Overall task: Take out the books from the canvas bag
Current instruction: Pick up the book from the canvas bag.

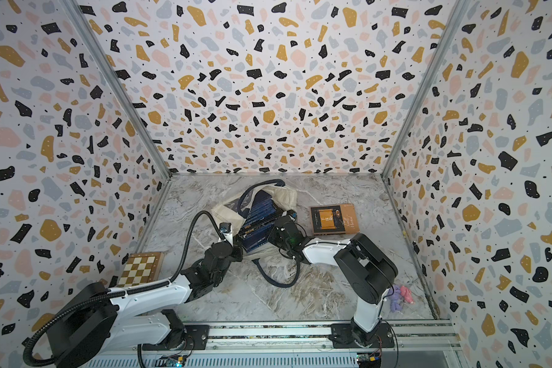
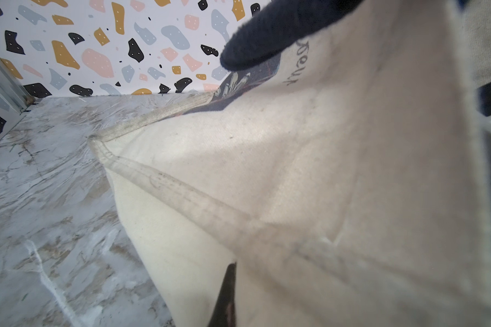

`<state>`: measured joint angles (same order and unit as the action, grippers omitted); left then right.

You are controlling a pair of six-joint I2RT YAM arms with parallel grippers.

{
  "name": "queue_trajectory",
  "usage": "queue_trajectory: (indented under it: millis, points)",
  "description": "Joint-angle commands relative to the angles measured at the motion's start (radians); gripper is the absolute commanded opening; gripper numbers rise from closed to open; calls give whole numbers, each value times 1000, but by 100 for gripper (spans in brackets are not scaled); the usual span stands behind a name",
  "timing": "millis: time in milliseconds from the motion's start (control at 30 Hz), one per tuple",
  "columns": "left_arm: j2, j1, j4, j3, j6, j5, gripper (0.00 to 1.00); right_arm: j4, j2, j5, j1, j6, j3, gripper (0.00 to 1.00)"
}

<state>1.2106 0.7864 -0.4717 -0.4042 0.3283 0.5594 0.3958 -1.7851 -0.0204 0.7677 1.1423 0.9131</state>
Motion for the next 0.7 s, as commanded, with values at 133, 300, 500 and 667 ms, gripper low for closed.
queue_trajectory:
  millis: [133, 300, 500, 667]
  points:
    - [1, -2, -51, -5, -16, 0, 0, 39, -59, -12, 11, 15, 61, 36]
    - [-1, -1, -52, -7, -18, 5, 0, 28, -15, 29, 30, -17, 55, 23]
    - [3, -2, -45, -10, -16, 10, 0, 32, 70, 37, 36, -32, -5, 7]
    - [4, -1, -32, -15, -12, 16, 0, 29, 138, -12, 39, -38, -38, 2]
